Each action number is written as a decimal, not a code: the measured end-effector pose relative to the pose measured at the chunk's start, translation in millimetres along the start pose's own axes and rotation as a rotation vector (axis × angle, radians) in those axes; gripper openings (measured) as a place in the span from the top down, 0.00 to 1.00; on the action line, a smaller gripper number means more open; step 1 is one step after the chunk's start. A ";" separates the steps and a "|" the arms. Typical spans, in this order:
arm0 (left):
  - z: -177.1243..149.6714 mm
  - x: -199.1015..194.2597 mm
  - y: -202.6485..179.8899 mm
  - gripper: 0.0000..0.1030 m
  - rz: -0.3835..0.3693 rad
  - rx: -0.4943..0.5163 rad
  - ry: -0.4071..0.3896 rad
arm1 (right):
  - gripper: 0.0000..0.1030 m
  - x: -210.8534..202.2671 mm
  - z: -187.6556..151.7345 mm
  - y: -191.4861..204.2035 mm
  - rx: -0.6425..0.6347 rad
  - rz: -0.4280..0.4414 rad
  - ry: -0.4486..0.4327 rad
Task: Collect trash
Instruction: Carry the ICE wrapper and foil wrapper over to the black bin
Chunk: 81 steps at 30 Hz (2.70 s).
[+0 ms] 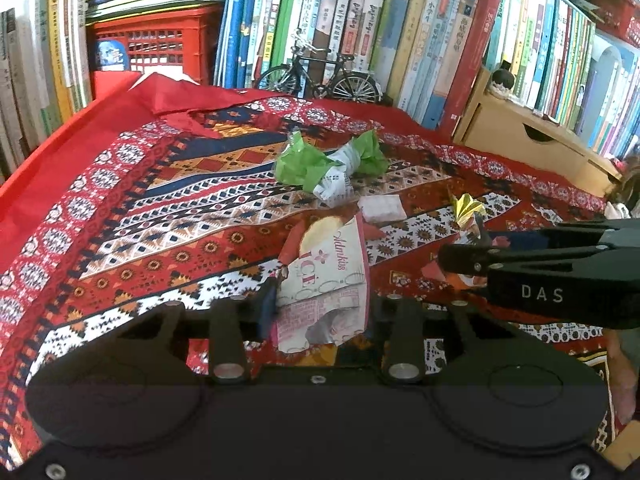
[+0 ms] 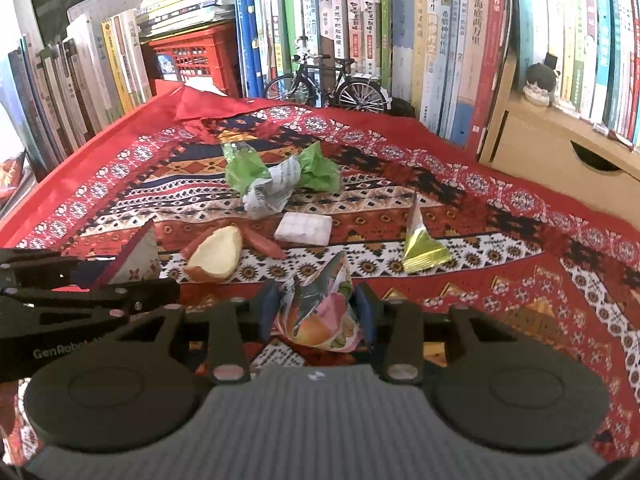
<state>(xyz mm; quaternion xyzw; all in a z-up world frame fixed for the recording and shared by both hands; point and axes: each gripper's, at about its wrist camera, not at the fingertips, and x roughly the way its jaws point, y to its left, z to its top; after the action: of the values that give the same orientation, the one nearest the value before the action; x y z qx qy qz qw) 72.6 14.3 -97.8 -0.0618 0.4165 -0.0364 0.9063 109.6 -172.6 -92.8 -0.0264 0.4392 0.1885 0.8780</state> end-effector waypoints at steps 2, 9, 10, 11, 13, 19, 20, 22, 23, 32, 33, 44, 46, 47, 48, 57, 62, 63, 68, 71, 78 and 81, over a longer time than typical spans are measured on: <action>-2.2 -5.2 0.8 0.63 0.004 -0.008 -0.001 | 0.56 -3.7 -1.3 4.4 -0.001 0.003 -0.001; -14.4 -28.1 2.5 0.63 0.005 -0.035 -0.012 | 0.56 -19.5 -7.9 22.2 -0.014 0.016 -0.007; -16.6 -32.2 2.7 0.63 0.003 -0.040 -0.015 | 0.56 -22.4 -9.1 24.4 -0.011 0.019 -0.008; -18.8 -36.2 3.0 0.63 0.002 -0.045 -0.016 | 0.56 -24.9 -10.1 26.1 -0.010 0.022 -0.009; -23.3 -44.4 3.6 0.64 0.002 -0.052 -0.020 | 0.56 -31.1 -13.2 31.7 -0.016 0.021 -0.014; -36.8 -69.0 5.6 0.64 0.006 -0.063 -0.030 | 0.56 -49.5 -23.5 47.0 -0.031 0.024 -0.017; -39.4 -73.1 6.2 0.64 0.007 -0.064 -0.032 | 0.56 -52.4 -25.3 49.7 -0.033 0.024 -0.018; -45.6 -81.0 7.6 0.64 0.010 -0.067 -0.034 | 0.56 -58.9 -29.4 55.4 -0.036 0.025 -0.020; -48.4 -84.5 8.3 0.64 0.011 -0.069 -0.035 | 0.56 -61.9 -31.3 58.2 -0.038 0.026 -0.022; -74.5 -112.3 15.7 0.64 0.013 -0.077 -0.037 | 0.56 -83.9 -47.3 82.1 -0.052 0.031 -0.029; -77.5 -115.6 16.5 0.64 0.013 -0.079 -0.037 | 0.56 -86.1 -49.4 84.6 -0.053 0.032 -0.029; -110.6 -145.1 32.0 0.64 0.019 -0.100 -0.032 | 0.55 -103.1 -74.9 117.8 -0.073 0.042 -0.013; -117.5 -149.3 37.3 0.64 0.024 -0.111 -0.028 | 0.55 -105.0 -80.1 124.9 -0.080 0.046 -0.006; -121.4 -151.5 40.2 0.64 0.027 -0.117 -0.025 | 0.55 -105.7 -82.9 128.8 -0.084 0.049 -0.001; -126.2 -154.0 43.5 0.64 0.030 -0.125 -0.021 | 0.55 -106.3 -85.4 132.2 -0.087 0.051 0.003; -167.3 -174.3 74.8 0.64 0.075 -0.186 0.009 | 0.55 -109.2 -112.7 173.2 -0.136 0.093 0.047; -194.3 -185.8 93.5 0.64 0.108 -0.234 0.031 | 0.55 -108.1 -130.1 197.1 -0.170 0.131 0.085; -201.8 -188.6 98.1 0.64 0.118 -0.246 0.036 | 0.55 -108.4 -133.9 202.4 -0.179 0.140 0.091; -241.8 -199.8 119.8 0.64 0.164 -0.328 0.085 | 0.56 -108.5 -157.2 228.0 -0.224 0.187 0.123; -266.3 -206.0 130.2 0.64 0.193 -0.373 0.115 | 0.56 -110.7 -172.4 244.0 -0.266 0.207 0.124; -313.0 -220.3 147.1 0.64 0.248 -0.450 0.156 | 0.56 -119.4 -197.2 277.9 -0.396 0.262 0.112; -326.7 -222.9 152.6 0.64 0.263 -0.476 0.164 | 0.56 -117.9 -204.9 286.9 -0.412 0.283 0.130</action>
<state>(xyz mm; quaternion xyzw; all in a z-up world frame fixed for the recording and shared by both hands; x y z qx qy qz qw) -318.3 164.8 -163.1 -0.2153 0.4896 0.1756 0.8265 -212.0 13.8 -92.0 -0.1552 0.4463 0.3929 0.7889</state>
